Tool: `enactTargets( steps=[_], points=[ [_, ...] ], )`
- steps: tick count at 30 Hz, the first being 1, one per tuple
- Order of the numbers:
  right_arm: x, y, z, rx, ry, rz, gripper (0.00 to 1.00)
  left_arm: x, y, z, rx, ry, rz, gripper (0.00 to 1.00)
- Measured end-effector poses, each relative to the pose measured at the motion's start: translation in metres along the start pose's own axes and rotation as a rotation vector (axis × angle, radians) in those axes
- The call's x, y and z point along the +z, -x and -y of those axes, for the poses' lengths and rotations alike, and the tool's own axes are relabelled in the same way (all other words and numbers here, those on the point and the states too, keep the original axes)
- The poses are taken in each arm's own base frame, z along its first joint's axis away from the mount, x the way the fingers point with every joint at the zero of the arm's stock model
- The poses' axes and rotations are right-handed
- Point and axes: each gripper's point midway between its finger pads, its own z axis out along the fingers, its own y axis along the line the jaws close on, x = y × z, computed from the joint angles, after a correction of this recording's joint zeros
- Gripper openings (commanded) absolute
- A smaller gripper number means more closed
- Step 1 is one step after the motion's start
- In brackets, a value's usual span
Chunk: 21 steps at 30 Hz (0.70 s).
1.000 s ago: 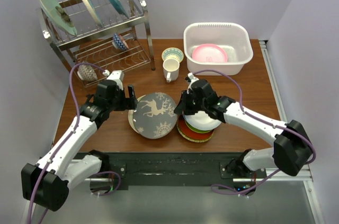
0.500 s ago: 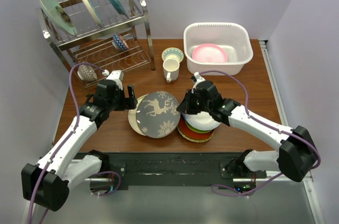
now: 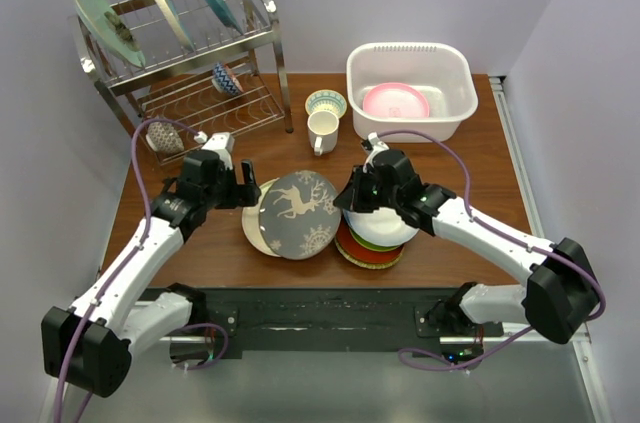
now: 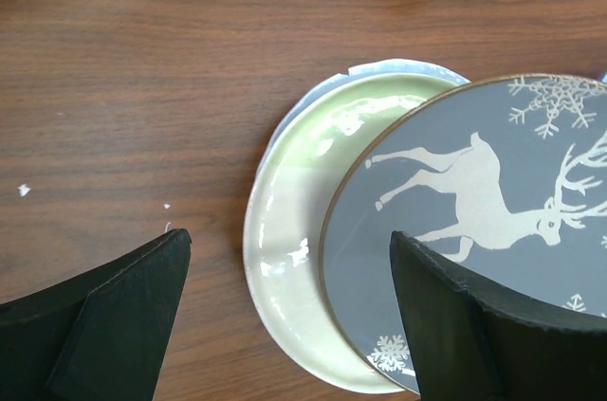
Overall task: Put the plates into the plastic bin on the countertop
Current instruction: Pick up the plate at the center of the board.
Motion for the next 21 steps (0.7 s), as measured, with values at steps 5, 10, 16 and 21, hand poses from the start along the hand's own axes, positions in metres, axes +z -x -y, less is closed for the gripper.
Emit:
enactTargets(
  steps=[5,10,16,21],
  points=[
    [0.000,0.002,0.011,0.031,-0.005,-0.001,0.00,0.011,-0.012,0.007,0.000,-0.039,-0.066,0.77],
    [0.000,0.000,0.022,0.053,-0.022,-0.007,0.00,0.021,-0.026,0.011,-0.004,-0.066,-0.138,0.74],
    [0.000,0.001,0.020,0.054,-0.006,-0.007,0.00,0.028,-0.041,0.026,-0.012,-0.164,-0.202,0.69],
    [0.001,-0.002,0.022,0.055,-0.006,-0.010,0.00,0.034,-0.054,0.037,-0.021,-0.235,-0.263,0.68]
  ],
)
